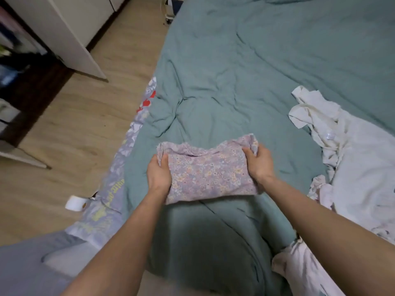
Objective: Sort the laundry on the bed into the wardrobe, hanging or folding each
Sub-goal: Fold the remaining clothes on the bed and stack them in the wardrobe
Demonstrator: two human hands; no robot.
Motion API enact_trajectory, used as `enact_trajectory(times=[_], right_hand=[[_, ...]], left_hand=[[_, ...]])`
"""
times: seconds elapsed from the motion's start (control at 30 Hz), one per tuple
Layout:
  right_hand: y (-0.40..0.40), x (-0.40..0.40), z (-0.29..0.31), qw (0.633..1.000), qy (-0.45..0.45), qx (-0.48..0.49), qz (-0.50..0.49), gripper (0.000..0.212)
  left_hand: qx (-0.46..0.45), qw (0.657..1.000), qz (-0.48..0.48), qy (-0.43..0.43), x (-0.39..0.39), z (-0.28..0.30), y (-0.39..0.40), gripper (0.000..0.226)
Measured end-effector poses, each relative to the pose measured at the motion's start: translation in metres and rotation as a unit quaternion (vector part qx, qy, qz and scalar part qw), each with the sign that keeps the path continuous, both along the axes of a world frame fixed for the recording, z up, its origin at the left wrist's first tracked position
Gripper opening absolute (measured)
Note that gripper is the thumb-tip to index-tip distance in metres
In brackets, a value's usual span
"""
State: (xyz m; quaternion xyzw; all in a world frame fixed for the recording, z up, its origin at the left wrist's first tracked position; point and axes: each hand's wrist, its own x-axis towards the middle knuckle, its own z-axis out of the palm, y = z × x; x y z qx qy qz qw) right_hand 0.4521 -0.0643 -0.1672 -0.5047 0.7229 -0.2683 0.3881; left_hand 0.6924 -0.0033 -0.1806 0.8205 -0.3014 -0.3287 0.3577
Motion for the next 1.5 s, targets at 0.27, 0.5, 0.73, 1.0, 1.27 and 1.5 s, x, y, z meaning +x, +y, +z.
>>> enact_trajectory(times=[0.27, 0.5, 0.73, 1.0, 1.27, 1.5], right_hand=[[0.006, 0.114, 0.137, 0.955, -0.218, 0.183, 0.083, 0.017], [0.042, 0.291, 0.2, 0.928, 0.027, -0.133, 0.347, 0.022], [0.085, 0.501, 0.252, 0.911, 0.033, -0.209, 0.353, 0.013], [0.082, 0.66, 0.304, 0.924, -0.075, -0.141, 0.347, 0.022], [-0.016, 0.758, 0.341, 0.942, -0.24, -0.076, 0.223, 0.023], [-0.131, 0.853, 0.395, 0.932, -0.276, -0.11, 0.208, 0.029]], left_hand=[[0.059, 0.927, 0.137, 0.343, 0.101, 0.14, 0.062, 0.03], [-0.026, 0.973, 0.156, 0.166, 0.252, 0.212, 0.132, 0.025], [-0.052, 0.964, 0.182, -0.184, 0.442, 0.266, 0.2, 0.035], [-0.013, 0.97, 0.127, -0.207, 0.625, 0.306, 0.21, 0.035], [-0.031, 0.985, 0.132, -0.107, 0.722, 0.343, 0.093, 0.043], [-0.074, 0.99, 0.092, -0.082, 0.799, 0.403, -0.071, 0.05]])
